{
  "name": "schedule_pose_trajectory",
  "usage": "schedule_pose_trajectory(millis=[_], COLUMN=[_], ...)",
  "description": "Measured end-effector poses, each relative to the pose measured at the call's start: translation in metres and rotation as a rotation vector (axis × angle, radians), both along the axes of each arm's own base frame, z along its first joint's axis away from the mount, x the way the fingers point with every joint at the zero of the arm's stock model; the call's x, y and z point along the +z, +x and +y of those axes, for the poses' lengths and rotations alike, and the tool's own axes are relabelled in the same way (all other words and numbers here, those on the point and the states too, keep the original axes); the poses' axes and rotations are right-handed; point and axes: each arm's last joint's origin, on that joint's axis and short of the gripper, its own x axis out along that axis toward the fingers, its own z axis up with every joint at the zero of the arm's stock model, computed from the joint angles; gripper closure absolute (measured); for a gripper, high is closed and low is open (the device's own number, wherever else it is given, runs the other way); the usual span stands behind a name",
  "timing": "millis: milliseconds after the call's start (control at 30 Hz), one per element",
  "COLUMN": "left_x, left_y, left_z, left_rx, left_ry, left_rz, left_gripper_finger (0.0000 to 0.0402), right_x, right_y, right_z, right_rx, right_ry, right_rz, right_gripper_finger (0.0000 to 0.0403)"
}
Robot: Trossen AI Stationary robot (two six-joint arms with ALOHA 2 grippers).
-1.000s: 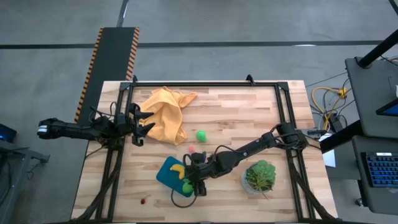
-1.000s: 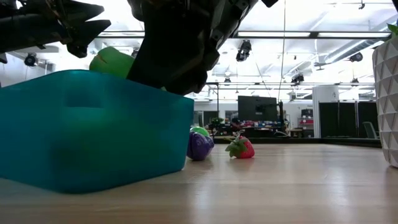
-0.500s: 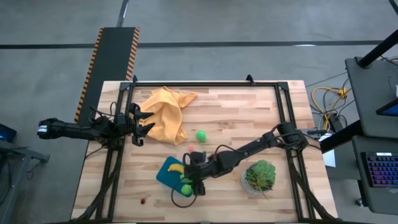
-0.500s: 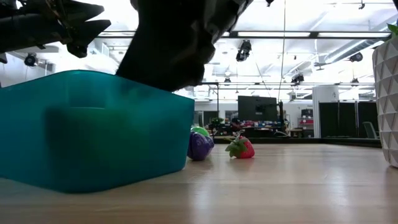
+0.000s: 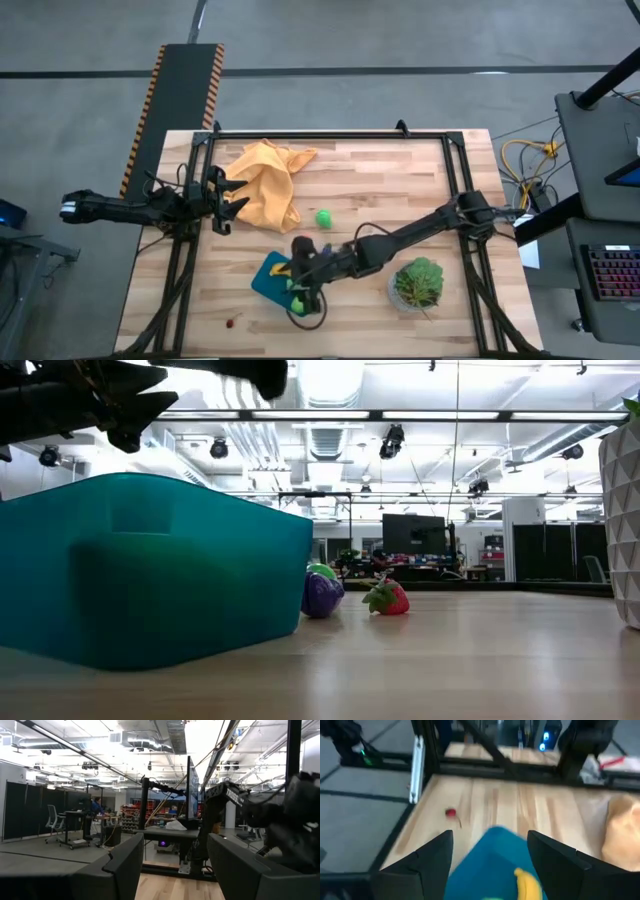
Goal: Pick and placing Produce into tupperware
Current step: Put the strawberry into the blue bin
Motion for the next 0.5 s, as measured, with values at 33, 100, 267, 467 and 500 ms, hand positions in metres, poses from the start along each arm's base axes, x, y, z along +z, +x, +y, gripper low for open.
schedule_pose_trajectory(millis=[33,100,267,467,500], left_x=[0.0,0.0,0.0,0.0,0.0], left_y=[0.0,0.0,0.0,0.0,0.0], left_z=[0.0,0.0,0.0,0.0,0.0], left_rx=[0.0,0.0,0.0,0.0,0.0], left_ry=[0.0,0.0,0.0,0.0,0.0], left_rz=[0.0,0.0,0.0,0.001,0.002], left_gripper_finger=[0.0196,0.0196,0.0196,0.0196,0.0196], right_x=[0.004,0.01,0.02,0.027,0.028], right_y=[-0.001,-0.004,-0.015,-0.028,-0.029], right_z=[0.001,0.001,-0.003,-0.009,-0.009], right_rx=[0.006,0.017,0.028,0.023,0.025], right_ry=[-0.004,-0.022,-0.069,-0.091,-0.094], right_rz=[-0.012,-0.024,0.03,0.101,0.101], right_gripper_finger=[0.0157,0.0156,0.016,0.017,0.0171])
